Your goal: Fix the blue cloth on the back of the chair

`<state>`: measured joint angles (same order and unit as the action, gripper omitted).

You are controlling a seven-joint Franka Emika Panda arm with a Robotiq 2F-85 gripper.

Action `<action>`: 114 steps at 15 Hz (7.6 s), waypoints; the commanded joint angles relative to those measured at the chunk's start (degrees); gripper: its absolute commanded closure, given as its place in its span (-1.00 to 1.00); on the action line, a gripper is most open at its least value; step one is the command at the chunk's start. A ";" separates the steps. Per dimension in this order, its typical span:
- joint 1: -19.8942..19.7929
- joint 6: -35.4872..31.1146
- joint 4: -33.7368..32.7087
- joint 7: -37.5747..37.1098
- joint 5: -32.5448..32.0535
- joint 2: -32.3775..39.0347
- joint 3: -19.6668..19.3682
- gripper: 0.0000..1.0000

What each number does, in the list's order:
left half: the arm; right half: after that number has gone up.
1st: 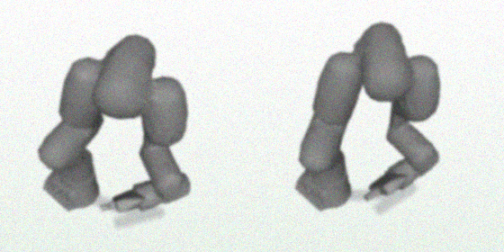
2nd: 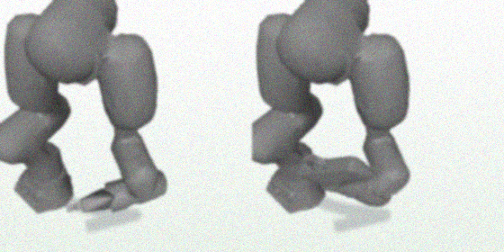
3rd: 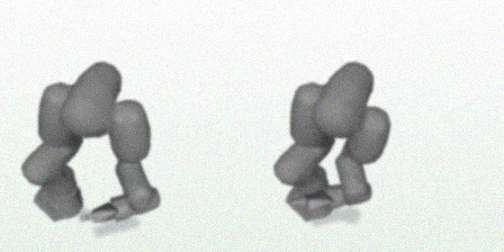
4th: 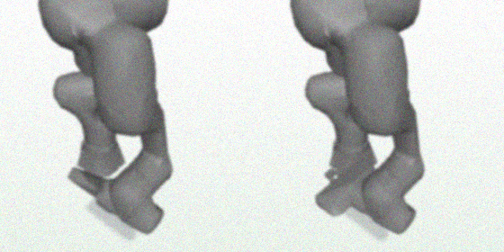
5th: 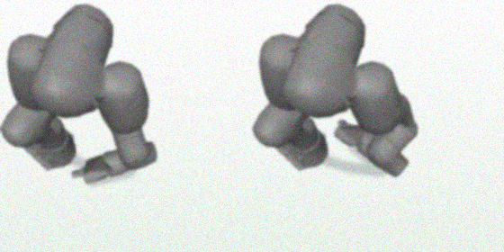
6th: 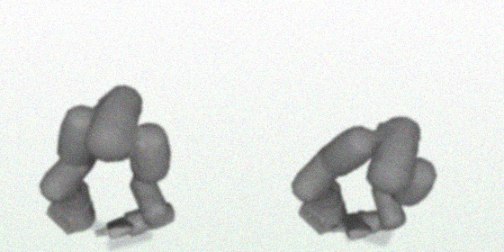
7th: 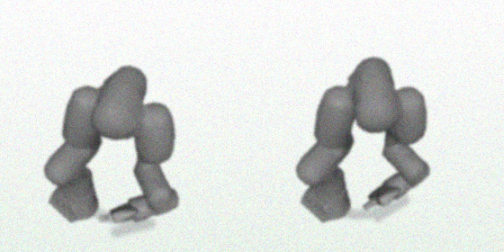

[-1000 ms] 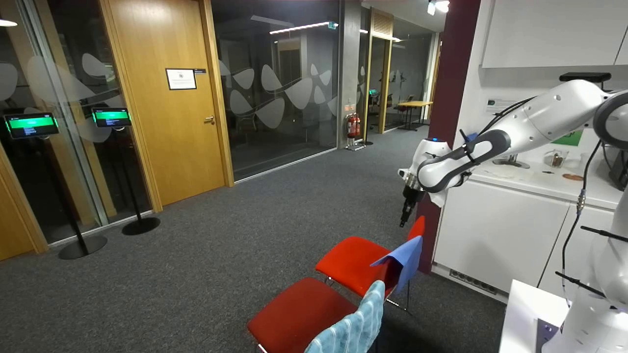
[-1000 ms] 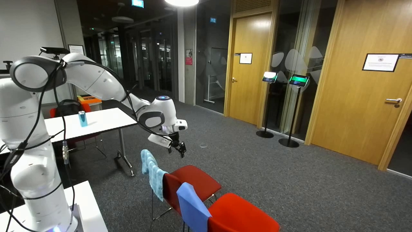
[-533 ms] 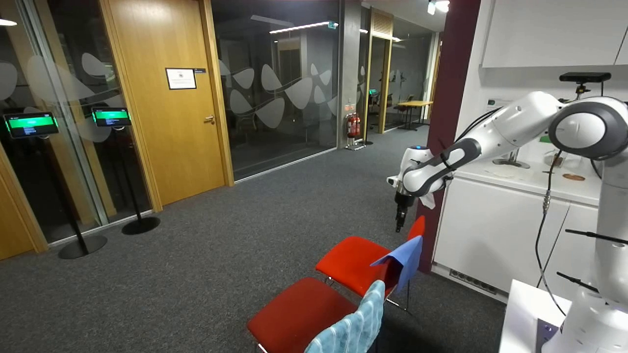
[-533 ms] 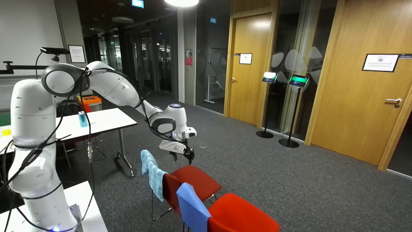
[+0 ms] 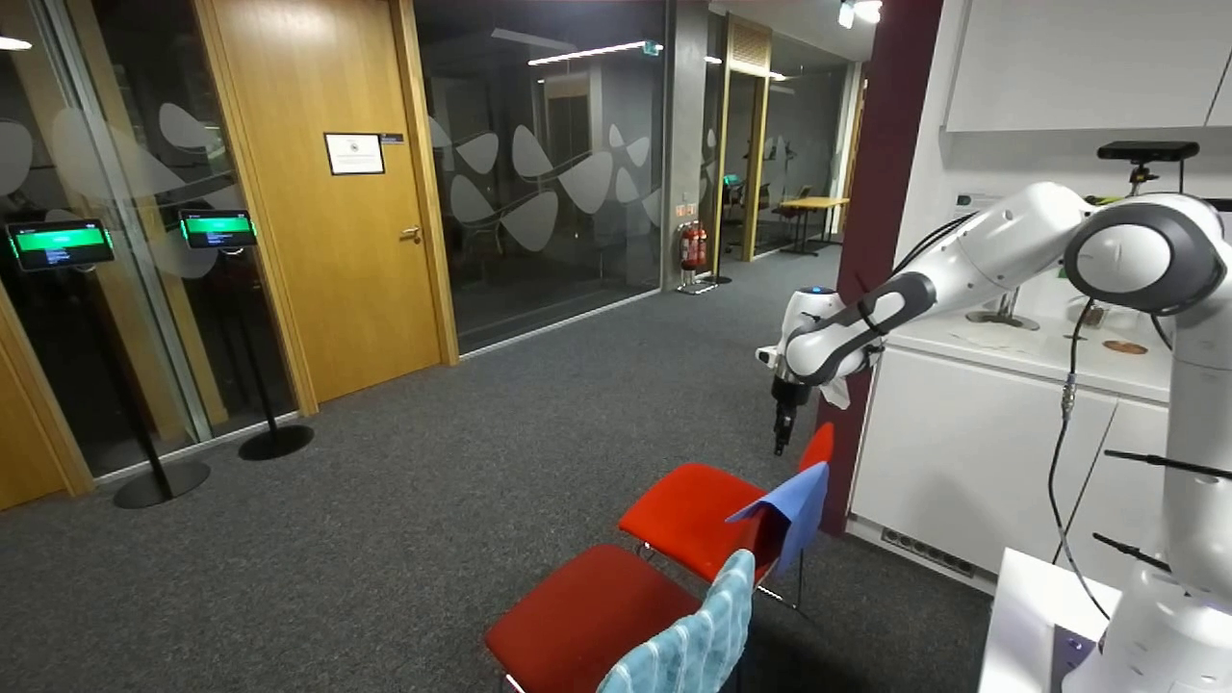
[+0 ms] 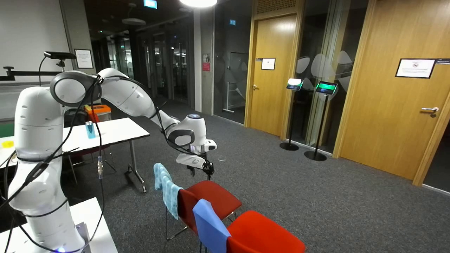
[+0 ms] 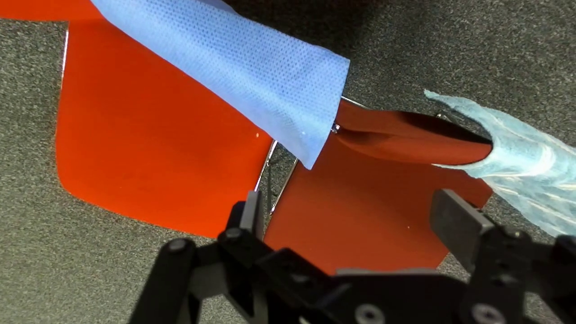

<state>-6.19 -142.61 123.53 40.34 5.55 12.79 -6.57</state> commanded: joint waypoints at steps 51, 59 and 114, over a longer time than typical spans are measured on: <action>0.96 7.80 -22.24 -7.22 -19.28 27.86 4.28 -1.00; 1.28 8.80 -22.95 -9.77 -23.15 28.14 3.30 -1.00; 3.16 22.15 -36.95 -9.76 -28.75 35.11 3.62 -1.00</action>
<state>-3.33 -122.73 87.99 31.07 -22.20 47.59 -2.85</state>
